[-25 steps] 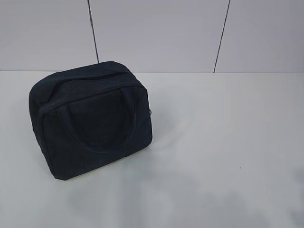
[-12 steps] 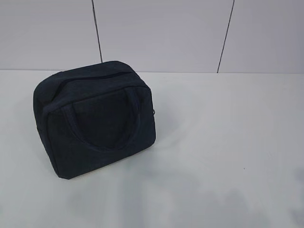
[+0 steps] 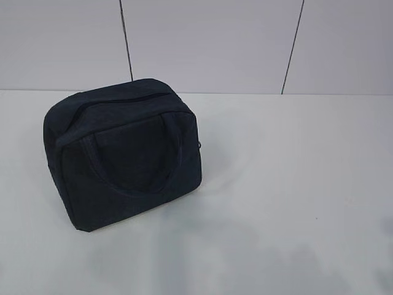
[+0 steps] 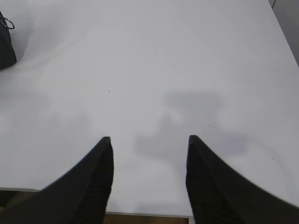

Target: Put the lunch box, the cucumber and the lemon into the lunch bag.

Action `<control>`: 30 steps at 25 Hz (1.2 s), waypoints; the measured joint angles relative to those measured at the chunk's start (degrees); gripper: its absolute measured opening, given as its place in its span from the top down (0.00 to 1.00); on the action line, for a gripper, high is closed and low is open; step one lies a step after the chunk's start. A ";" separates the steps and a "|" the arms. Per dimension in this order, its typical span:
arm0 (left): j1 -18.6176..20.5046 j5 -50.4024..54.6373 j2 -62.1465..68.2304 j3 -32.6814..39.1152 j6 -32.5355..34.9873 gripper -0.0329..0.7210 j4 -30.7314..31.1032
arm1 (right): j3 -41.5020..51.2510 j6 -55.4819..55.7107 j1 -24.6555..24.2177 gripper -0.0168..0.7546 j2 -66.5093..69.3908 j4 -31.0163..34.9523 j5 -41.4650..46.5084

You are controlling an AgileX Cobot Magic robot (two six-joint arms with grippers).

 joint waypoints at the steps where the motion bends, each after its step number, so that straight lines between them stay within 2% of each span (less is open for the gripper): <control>1: 0.00 0.00 0.00 0.00 0.00 0.45 0.00 | 0.00 0.00 0.00 0.48 0.00 0.00 0.00; 19: 0.00 0.00 0.00 0.00 0.00 0.46 0.00 | 0.00 0.00 0.00 0.48 0.00 0.00 0.00; 30: 0.00 0.00 0.00 0.00 0.00 0.50 0.00 | 0.00 0.00 0.00 0.48 0.00 0.00 0.00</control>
